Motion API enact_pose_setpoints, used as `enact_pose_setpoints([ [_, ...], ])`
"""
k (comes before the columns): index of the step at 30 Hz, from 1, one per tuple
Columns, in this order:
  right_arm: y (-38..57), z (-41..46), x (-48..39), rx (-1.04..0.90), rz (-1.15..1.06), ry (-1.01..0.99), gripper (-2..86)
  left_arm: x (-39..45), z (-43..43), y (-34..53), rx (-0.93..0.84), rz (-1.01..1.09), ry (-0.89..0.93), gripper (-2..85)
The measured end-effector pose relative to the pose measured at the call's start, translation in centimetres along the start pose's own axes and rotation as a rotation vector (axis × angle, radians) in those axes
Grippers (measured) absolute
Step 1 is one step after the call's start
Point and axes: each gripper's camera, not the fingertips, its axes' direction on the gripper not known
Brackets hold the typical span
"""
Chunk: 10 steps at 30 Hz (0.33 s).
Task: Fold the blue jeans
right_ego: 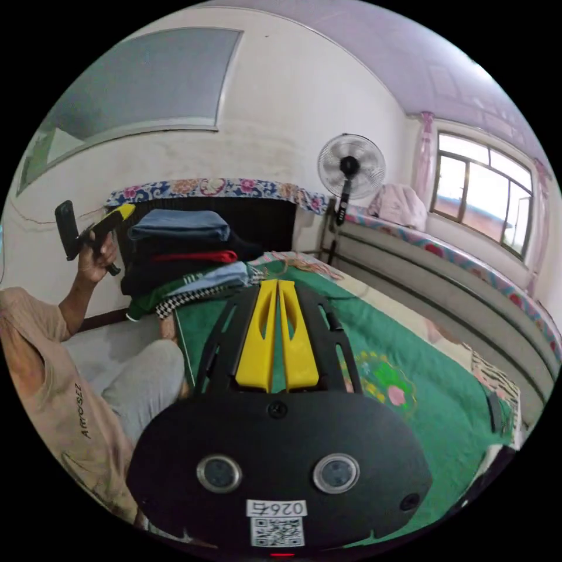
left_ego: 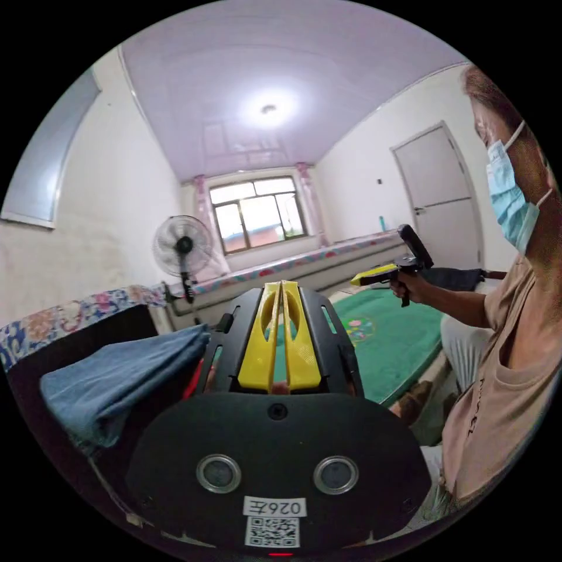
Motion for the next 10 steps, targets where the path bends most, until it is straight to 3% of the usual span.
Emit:
enact_pose_setpoints([
  [4,8.7,-10.3,10.1,-0.073,0.170,0.287,-1.2,11.1,17.3,0.7,-0.146,0.044,0.389,-1.0],
  [6,14.8,-17.2,17.0,-0.082,0.359,0.455,-1.1,16.7,25.4,0.9,-0.240,0.045,0.608,-0.9],
  [8,19.3,-22.0,22.0,-0.091,0.515,0.546,-1.0,24.9,35.7,1.4,-0.342,0.019,0.850,-0.8],
  [10,23.5,-26.3,26.6,-0.091,0.651,0.608,-0.8,31.5,42.6,1.7,-0.395,0.011,0.978,-0.6],
])
